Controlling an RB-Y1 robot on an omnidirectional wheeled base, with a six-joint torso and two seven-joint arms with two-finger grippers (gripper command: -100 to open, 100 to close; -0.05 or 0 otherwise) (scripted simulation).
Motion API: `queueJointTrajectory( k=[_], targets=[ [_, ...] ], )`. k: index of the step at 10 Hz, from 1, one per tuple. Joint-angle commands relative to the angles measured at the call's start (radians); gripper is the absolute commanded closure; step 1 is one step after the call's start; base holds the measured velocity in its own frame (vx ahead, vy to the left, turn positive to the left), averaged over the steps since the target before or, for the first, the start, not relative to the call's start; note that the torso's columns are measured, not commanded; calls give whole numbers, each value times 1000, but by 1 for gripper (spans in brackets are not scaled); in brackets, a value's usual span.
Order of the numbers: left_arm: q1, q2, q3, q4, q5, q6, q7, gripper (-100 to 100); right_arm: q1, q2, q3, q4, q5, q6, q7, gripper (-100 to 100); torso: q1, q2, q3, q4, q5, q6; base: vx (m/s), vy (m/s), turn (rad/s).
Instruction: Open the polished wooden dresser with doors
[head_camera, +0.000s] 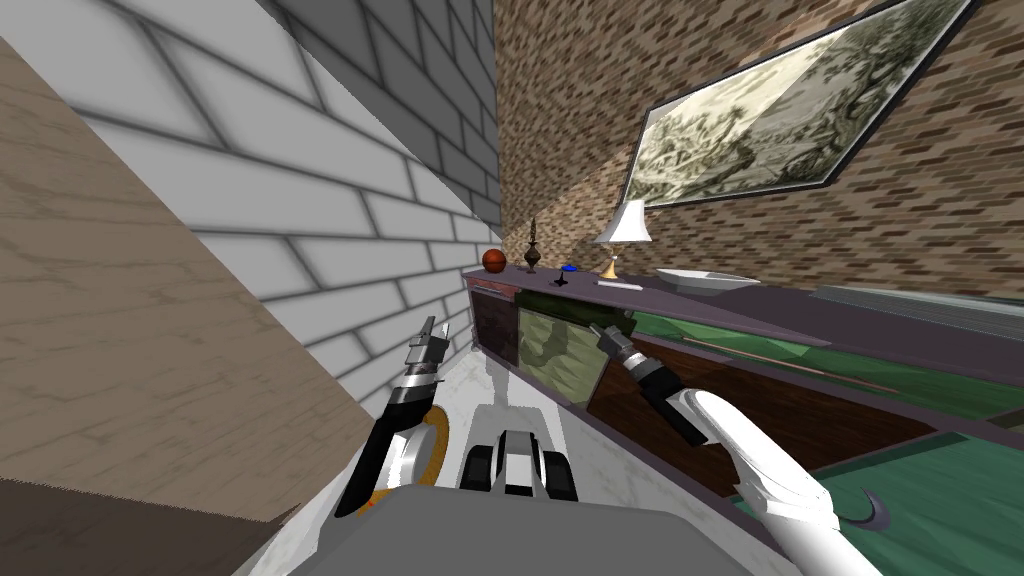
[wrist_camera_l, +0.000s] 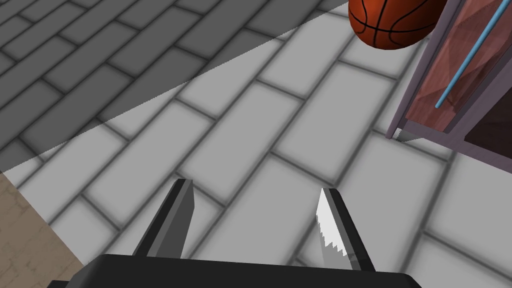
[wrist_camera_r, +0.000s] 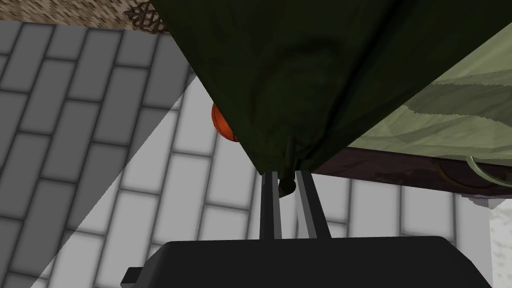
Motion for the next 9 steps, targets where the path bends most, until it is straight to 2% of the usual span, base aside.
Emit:
queueJointTrajectory(
  k=[1, 9],
  targets=[
    [0, 0, 0, 0, 0, 0, 0, 0, -1, -41, -12, -1, -8, -1, -37, -100, -3, -3, -2, 1, 1, 0, -19, 41, -27],
    [0, 0, 0, 0, 0, 0, 0, 0, -16, -206, -69, -10, -43, 1, -181, -100, 1, 3, 1, 2, 1, 0, 7, 54, -22]
  ],
)
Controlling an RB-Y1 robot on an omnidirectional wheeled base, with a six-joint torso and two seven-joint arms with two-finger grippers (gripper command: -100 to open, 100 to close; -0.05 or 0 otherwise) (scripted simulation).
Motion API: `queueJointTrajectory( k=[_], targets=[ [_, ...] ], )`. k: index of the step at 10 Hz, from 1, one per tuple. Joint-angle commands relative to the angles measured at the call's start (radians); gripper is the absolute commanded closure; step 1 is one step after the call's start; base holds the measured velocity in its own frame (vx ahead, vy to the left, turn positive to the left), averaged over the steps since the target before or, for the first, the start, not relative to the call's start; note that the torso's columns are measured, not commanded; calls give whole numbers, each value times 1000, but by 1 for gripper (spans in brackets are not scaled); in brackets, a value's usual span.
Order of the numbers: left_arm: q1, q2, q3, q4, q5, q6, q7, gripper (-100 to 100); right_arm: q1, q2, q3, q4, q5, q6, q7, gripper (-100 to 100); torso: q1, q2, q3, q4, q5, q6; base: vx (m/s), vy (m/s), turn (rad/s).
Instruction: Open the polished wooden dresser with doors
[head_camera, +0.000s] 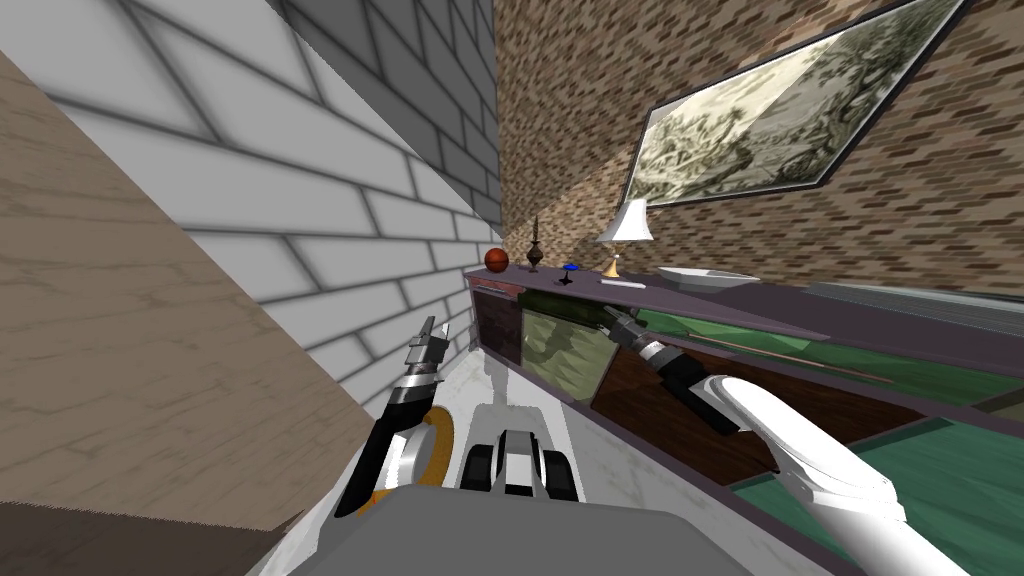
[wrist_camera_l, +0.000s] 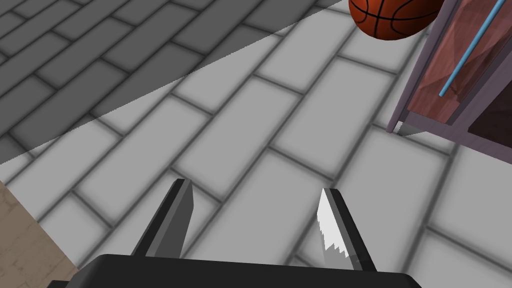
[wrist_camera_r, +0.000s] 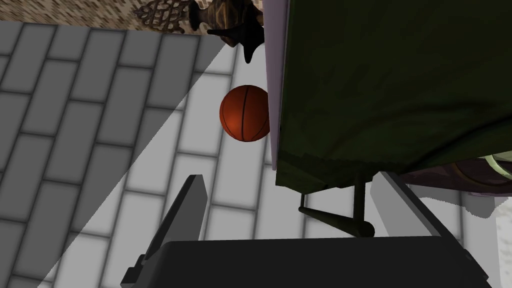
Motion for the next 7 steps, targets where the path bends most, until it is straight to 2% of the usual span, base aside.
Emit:
queueJointTrajectory(
  k=[1, 2, 7],
  targets=[
    [0, 0, 0, 0, 0, 0, 0, 0, 0, -15, -8, 0, -5, -3, -13, -100, 0, 0, 0, 0, 0, 0, -1, 21, -12],
    [0, 0, 0, 0, 0, 0, 0, 0, 1, -16, -9, 1, -6, -4, -15, 0, 0, 0, 0, 0, 0, -1, 0, 0, 0],
    [0, 0, 0, 0, 0, 0, 0, 0, 1, -16, -8, 1, -5, -3, -15, 0, 0, 0, 0, 0, 0, 0, 0, 0, 0]
  ],
)
